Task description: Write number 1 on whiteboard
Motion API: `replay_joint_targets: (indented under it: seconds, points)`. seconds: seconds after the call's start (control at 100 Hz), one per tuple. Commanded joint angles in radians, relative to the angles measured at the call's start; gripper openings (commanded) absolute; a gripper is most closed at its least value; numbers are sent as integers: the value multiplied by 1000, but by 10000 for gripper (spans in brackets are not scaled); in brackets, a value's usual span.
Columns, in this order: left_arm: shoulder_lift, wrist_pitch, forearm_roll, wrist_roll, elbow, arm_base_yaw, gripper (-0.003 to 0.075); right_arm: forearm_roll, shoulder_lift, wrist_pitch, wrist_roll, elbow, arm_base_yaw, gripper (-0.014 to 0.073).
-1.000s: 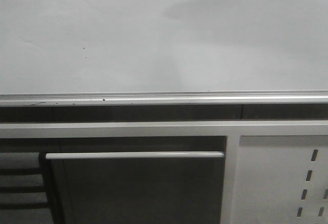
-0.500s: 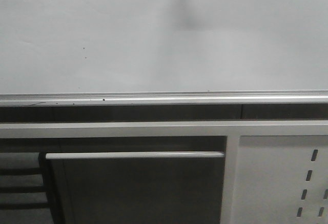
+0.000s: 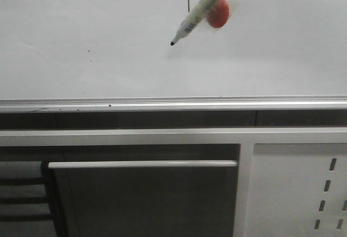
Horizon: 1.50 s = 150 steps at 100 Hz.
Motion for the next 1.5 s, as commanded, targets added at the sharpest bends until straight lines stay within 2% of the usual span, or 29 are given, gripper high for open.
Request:
replay_joint_targets:
  seconds: [0.0, 0.21, 0.3, 0.47, 0.55, 0.67, 0.87, 1.09, 1.16, 1.36, 1.49]
  points:
    - [-5, 39, 10, -5, -28, 2, -20, -3, -58, 44, -9, -36, -6, -59]
    - [43, 247, 15, 2, -31, 2, 3, 1, -85, 212, -7, -40, -34, -59]
    - [77, 355, 17, 12, -38, 2, 92, 18, -85, 246, -6, -57, -34, -59]
    - [139, 486, 9, 57, -76, 2, 347, 27, -61, 287, 1, -144, -34, -59]
    - [161, 533, -3, 101, -91, 2, 392, 27, -31, 340, 2, -194, -34, -59]
    - [178, 581, -13, 185, -105, -18, 387, 27, 34, 438, 2, -272, -34, -59]
    - [203, 572, -9, 287, -105, -99, 387, 30, 117, 546, 2, -378, -34, -59]
    - [233, 528, -9, 293, -105, -121, 372, 36, 159, 645, 2, -442, -34, -59]
    - [235, 522, -9, 293, -105, -121, 329, 36, 159, 647, 2, -444, -34, -59]
    - [235, 522, 21, 293, -105, -121, 96, 36, 159, 661, 2, -447, -34, -60]
    - [235, 524, 22, 293, -105, -121, -20, 36, 159, 664, 2, -447, -34, -60]
